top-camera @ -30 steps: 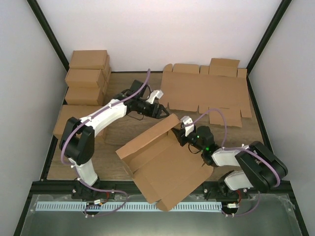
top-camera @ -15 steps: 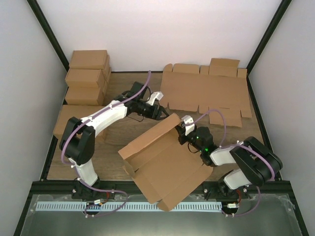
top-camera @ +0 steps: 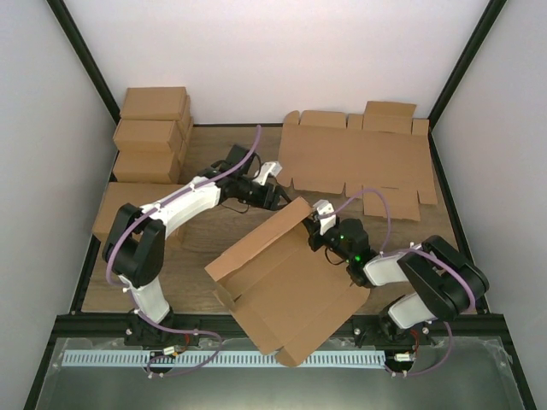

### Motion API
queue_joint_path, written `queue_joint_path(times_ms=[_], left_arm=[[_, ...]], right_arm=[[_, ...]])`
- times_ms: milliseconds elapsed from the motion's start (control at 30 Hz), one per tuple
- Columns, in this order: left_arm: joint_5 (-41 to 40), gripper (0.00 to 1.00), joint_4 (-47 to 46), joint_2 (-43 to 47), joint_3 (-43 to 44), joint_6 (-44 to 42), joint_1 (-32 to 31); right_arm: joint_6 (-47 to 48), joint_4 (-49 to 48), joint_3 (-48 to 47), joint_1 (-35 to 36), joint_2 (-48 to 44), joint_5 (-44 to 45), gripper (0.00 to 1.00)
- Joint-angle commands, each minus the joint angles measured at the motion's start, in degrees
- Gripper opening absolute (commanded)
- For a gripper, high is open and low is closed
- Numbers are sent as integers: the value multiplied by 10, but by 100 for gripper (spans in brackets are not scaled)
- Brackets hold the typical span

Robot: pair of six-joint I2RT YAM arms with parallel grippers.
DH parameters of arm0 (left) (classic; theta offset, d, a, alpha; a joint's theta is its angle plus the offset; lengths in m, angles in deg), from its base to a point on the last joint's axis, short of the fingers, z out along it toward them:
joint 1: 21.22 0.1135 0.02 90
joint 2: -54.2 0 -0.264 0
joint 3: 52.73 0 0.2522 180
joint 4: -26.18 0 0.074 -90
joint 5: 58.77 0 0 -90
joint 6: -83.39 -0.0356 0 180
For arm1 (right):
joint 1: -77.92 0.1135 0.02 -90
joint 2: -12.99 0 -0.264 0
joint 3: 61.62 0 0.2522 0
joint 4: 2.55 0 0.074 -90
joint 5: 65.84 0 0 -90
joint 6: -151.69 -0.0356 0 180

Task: Fold the paper box

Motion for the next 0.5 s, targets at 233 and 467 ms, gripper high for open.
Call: queue_joint_path(times_ms=[233,467], left_arm=[[11,69,-11,32,-17,-4,-9],[9,69,-7,39,-20,-7,-9]], right_arm=[[8,-4,-4,6,22,-8,21],[7,-25,12,6,18,-4,48]])
